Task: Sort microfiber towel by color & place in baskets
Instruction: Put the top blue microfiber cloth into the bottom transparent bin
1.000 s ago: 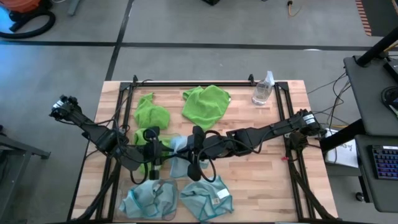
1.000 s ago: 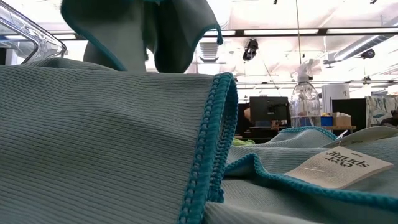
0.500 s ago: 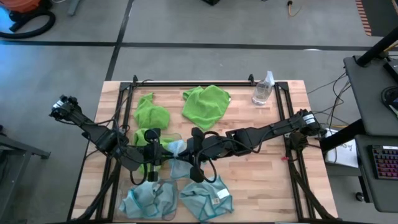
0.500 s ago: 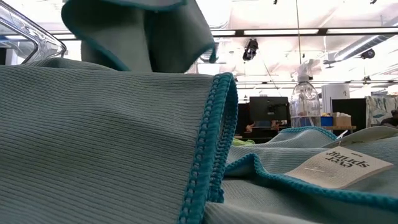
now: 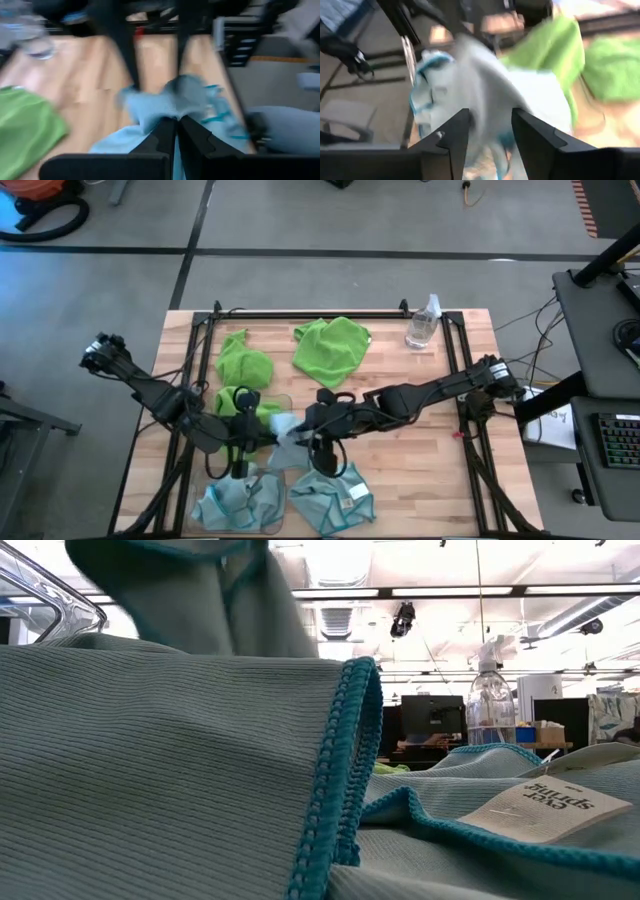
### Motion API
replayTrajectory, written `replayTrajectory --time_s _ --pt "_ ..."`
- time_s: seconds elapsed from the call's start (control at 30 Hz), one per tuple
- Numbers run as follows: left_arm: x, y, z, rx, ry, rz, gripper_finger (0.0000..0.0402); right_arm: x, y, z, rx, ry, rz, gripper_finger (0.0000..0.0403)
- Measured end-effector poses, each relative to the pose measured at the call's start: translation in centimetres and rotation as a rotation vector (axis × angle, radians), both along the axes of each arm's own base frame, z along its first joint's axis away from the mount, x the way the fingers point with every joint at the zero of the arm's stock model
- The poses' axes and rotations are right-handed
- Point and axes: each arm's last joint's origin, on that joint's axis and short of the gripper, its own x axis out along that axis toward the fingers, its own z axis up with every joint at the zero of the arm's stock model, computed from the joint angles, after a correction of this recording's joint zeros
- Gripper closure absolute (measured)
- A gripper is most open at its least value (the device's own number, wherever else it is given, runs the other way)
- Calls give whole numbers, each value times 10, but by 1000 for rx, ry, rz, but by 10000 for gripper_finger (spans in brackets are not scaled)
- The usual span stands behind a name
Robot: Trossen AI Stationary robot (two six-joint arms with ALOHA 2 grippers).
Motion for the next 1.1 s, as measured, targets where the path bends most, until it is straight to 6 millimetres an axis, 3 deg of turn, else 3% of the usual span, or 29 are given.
replayTrajectory --time_s 0.23,0.43,0.77,1.1 --pt "-16 -15 35 -138 -3 -174 401 -19 -6 -5 -8 189 -63 246" --pt "-42 -25 55 -178 60 -196 402 -24 -5 -10 -6 247 -87 258" --pt "-80 -38 69 -255 99 -103 402 -27 -3 -15 -21 289 -81 264" --pt "-91 -56 79 -280 87 -160 402 -27 -3 -15 -21 291 -80 266"
